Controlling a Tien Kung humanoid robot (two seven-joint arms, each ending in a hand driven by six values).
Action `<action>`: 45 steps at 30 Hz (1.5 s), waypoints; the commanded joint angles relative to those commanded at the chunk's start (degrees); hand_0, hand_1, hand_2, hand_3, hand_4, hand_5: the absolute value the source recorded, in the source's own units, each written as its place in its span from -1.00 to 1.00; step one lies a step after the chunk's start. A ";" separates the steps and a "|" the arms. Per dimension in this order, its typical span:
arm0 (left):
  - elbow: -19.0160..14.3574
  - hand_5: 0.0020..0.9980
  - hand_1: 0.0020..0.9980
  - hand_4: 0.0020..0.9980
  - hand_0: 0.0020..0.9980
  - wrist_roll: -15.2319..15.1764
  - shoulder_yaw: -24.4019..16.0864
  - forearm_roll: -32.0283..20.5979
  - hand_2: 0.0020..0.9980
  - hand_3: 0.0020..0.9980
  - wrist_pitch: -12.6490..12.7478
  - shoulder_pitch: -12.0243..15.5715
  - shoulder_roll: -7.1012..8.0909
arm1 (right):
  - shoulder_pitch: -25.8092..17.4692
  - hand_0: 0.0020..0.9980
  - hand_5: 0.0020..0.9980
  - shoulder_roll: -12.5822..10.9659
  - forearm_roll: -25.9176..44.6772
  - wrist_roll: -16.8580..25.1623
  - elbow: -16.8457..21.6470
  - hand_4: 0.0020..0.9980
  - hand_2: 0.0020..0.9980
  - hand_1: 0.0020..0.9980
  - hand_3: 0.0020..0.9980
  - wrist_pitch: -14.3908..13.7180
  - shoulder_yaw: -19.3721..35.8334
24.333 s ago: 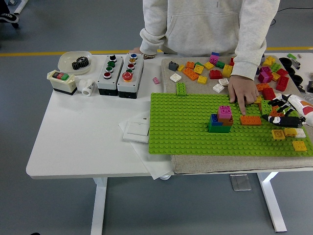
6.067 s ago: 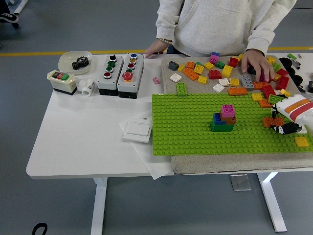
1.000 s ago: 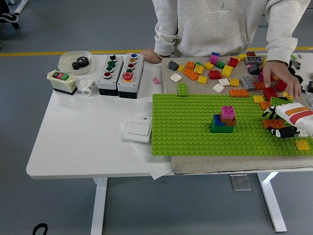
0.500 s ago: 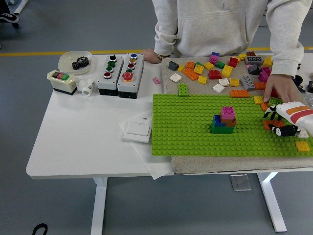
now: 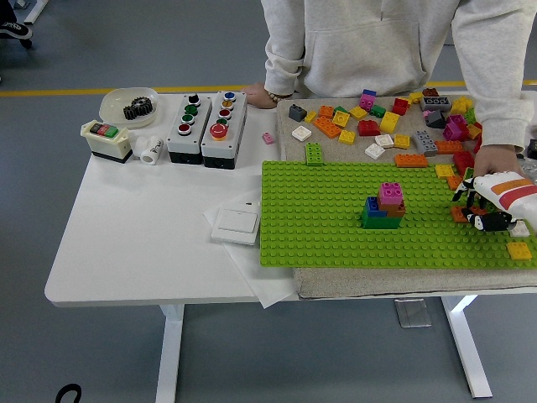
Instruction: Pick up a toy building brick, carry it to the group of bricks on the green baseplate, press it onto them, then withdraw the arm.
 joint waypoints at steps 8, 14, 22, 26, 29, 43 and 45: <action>0.02 0.24 0.67 0.44 0.69 0.04 0.20 0.00 0.69 0.29 -0.03 0.04 -0.02 | -0.86 -0.40 -0.76 -1.10 0.32 0.52 2.52 0.09 -0.05 -0.22 0.20 -0.54 2.54; 0.05 0.24 0.67 0.45 0.69 0.04 0.12 0.00 0.68 0.28 -0.17 0.07 0.03 | -1.52 -0.40 -0.76 -2.41 -0.21 0.65 5.20 0.07 -0.05 -0.22 0.19 -0.38 4.15; 0.09 0.24 0.67 0.44 0.69 0.08 -0.06 0.00 0.68 0.28 -0.39 0.25 0.07 | -3.16 -0.20 -0.78 -4.04 -1.35 0.51 8.77 0.18 0.00 -0.13 0.22 0.41 6.74; 0.12 0.24 0.67 0.44 0.69 0.06 -0.34 0.00 0.68 0.28 -0.36 0.44 0.04 | -3.91 -0.20 -0.78 -4.72 -2.52 -0.11 10.45 0.18 0.00 -0.13 0.22 1.10 7.89; 0.15 0.24 0.67 0.44 0.69 0.05 -0.58 0.00 0.68 0.28 -0.36 0.60 0.01 | -4.71 -0.14 -0.76 -5.21 -4.05 -1.06 11.78 0.23 0.03 -0.09 0.24 1.56 8.99; 0.28 0.24 0.67 0.44 0.69 0.31 -1.16 0.00 0.68 0.28 -0.45 0.69 0.07 | -10.85 -0.10 -0.66 -10.20 -13.29 -9.04 24.49 0.36 0.12 0.01 0.26 3.92 16.86; 0.27 0.24 0.67 0.44 0.69 0.39 -1.27 0.00 0.68 0.28 -0.54 0.73 0.10 | -12.41 -0.31 -0.64 -11.10 -13.54 -10.51 27.05 0.28 0.00 -0.12 0.07 4.01 18.49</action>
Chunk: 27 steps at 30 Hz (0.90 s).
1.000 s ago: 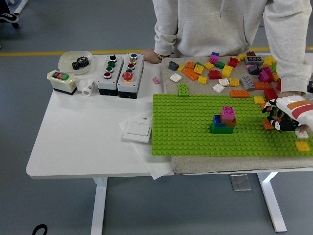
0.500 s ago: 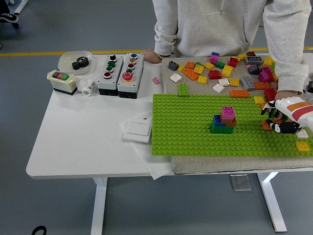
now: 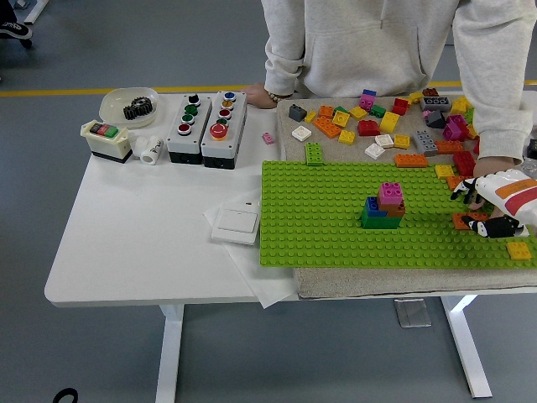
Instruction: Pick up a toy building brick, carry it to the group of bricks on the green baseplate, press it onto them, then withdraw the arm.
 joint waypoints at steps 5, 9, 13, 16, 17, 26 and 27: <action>0.04 0.24 0.67 0.44 0.69 0.07 -0.45 0.00 0.68 0.28 -0.17 -0.04 0.00 | -2.71 -0.31 -0.64 -1.39 0.01 -1.67 4.36 0.28 0.00 -0.12 0.07 2.38 2.00; 0.05 0.24 0.67 0.44 0.69 0.28 -0.57 0.00 0.68 0.28 -0.25 -0.04 0.01 | -4.12 -0.33 -0.59 -2.07 -0.08 -2.47 5.97 0.33 0.00 -0.13 0.06 4.34 2.41; 0.02 0.24 0.67 0.45 0.69 0.28 -0.47 0.00 0.68 0.28 -0.50 -0.17 0.08 | -3.78 -0.27 -0.60 -1.77 0.04 -2.17 5.02 0.36 0.03 -0.10 0.10 3.97 2.39; 0.01 0.24 0.67 0.45 0.69 0.39 -0.52 0.00 0.68 0.28 -0.53 -0.16 0.08 | -3.32 -0.27 -0.60 -1.25 0.37 -1.80 3.95 0.36 0.03 -0.10 0.10 2.83 2.52; 0.00 0.24 0.67 0.45 0.69 0.32 -0.50 0.00 0.68 0.28 -0.69 -0.18 0.12 | -2.87 -0.27 -0.60 -0.93 0.04 -1.78 3.11 0.36 0.03 -0.10 0.10 2.59 2.20; 0.01 0.24 0.67 0.44 0.69 0.24 -0.19 0.00 0.68 0.28 -1.00 -0.24 0.23 | -2.63 -0.20 -0.52 -0.38 -0.61 -2.80 3.05 0.47 0.09 -0.01 0.17 5.18 2.28; 0.01 0.24 0.67 0.44 0.69 0.23 -0.05 0.00 0.68 0.28 -0.99 -0.27 0.26 | -2.84 -0.20 -0.52 -0.50 -0.71 -2.89 3.69 0.47 0.09 -0.01 0.17 5.66 2.66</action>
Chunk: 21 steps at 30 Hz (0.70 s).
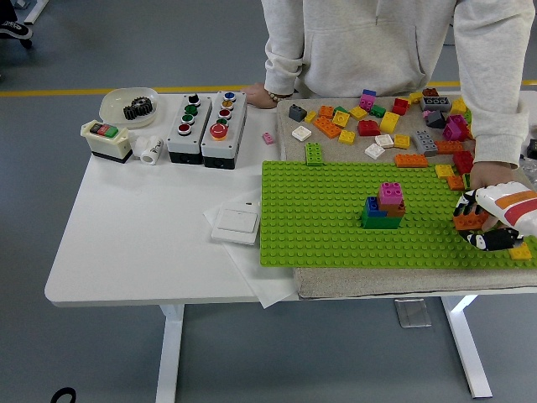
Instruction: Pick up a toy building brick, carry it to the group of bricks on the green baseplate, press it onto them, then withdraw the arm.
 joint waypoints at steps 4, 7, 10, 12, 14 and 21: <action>0.01 0.24 0.67 0.44 0.69 0.02 -0.12 0.00 0.68 0.28 0.01 0.03 -0.01 | -0.41 -0.25 -0.48 -0.41 -0.13 -0.22 1.43 0.45 0.06 -0.06 0.14 1.00 0.55; 0.01 0.24 0.67 0.44 0.69 -0.04 -0.24 0.00 0.68 0.28 -0.15 0.02 0.01 | -0.94 -0.25 -0.48 -1.05 -0.34 -0.54 2.70 0.45 0.06 -0.06 0.14 1.88 0.64; 0.02 0.24 0.67 0.44 0.69 -0.01 -0.24 0.00 0.67 0.28 -0.10 0.05 0.00 | -1.84 -0.26 -0.46 -1.52 -0.74 -0.73 4.06 0.48 0.06 -0.06 0.14 2.27 1.31; 0.02 0.24 0.67 0.44 0.69 -0.01 -0.26 0.00 0.67 0.28 -0.04 0.06 -0.03 | -2.04 -0.26 -0.46 -1.66 -0.88 -0.77 4.51 0.48 0.06 -0.06 0.14 2.25 1.59; 0.02 0.24 0.67 0.44 0.69 -0.04 -0.20 0.00 0.67 0.28 -0.03 0.06 -0.02 | -1.96 -0.26 -0.46 -1.66 -0.75 -0.72 4.44 0.48 0.06 -0.06 0.14 1.97 1.71; 0.03 0.24 0.67 0.44 0.69 -0.04 0.09 0.00 0.67 0.28 -0.09 -0.05 0.05 | -1.11 -0.08 -0.38 -1.11 0.03 -0.56 2.67 0.57 0.23 0.13 0.22 1.13 1.57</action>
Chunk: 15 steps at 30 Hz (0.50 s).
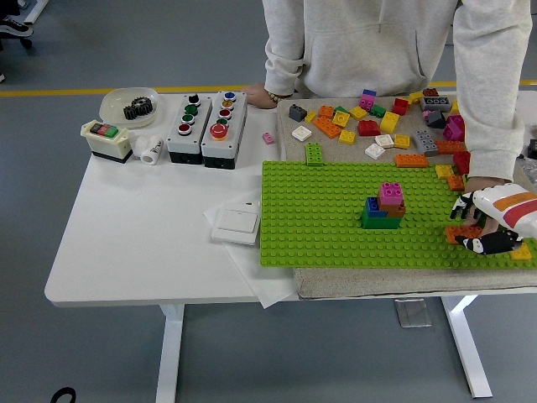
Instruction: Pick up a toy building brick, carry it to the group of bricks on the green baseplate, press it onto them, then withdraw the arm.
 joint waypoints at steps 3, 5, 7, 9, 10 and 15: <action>0.01 0.24 0.67 0.44 0.69 -0.01 0.06 0.00 0.67 0.28 -0.06 -0.01 0.04 | 0.61 -0.08 -0.38 0.37 0.29 0.10 -0.61 0.57 0.23 0.13 0.22 0.29 -0.89; 0.01 0.24 0.67 0.44 0.69 -0.03 0.12 0.00 0.67 0.28 -0.08 -0.01 0.06 | 0.87 -0.08 -0.38 0.57 0.33 0.10 -0.78 0.57 0.23 0.13 0.22 0.64 -1.34; -0.02 0.24 0.67 0.44 0.69 -0.02 0.30 0.00 0.67 0.28 -0.14 -0.01 0.10 | 1.03 -0.02 -0.36 0.63 0.25 0.06 -0.75 0.61 0.26 0.19 0.26 1.37 -1.81; -0.03 0.24 0.67 0.44 0.69 -0.02 0.40 0.00 0.67 0.28 -0.18 -0.01 0.12 | 1.11 -0.02 -0.36 0.64 0.23 0.05 -0.72 0.61 0.26 0.19 0.26 2.00 -2.18; -0.03 0.24 0.67 0.44 0.69 -0.03 0.43 0.00 0.67 0.28 -0.20 -0.01 0.12 | 1.18 -0.02 -0.36 0.67 0.21 0.05 -0.75 0.61 0.26 0.19 0.26 2.29 -2.42; -0.06 0.24 0.67 0.44 0.68 -0.15 0.46 0.00 0.67 0.28 -0.29 -0.21 0.11 | 2.26 0.10 -0.34 1.01 0.36 0.07 -1.99 0.64 0.36 0.26 0.29 2.17 -3.39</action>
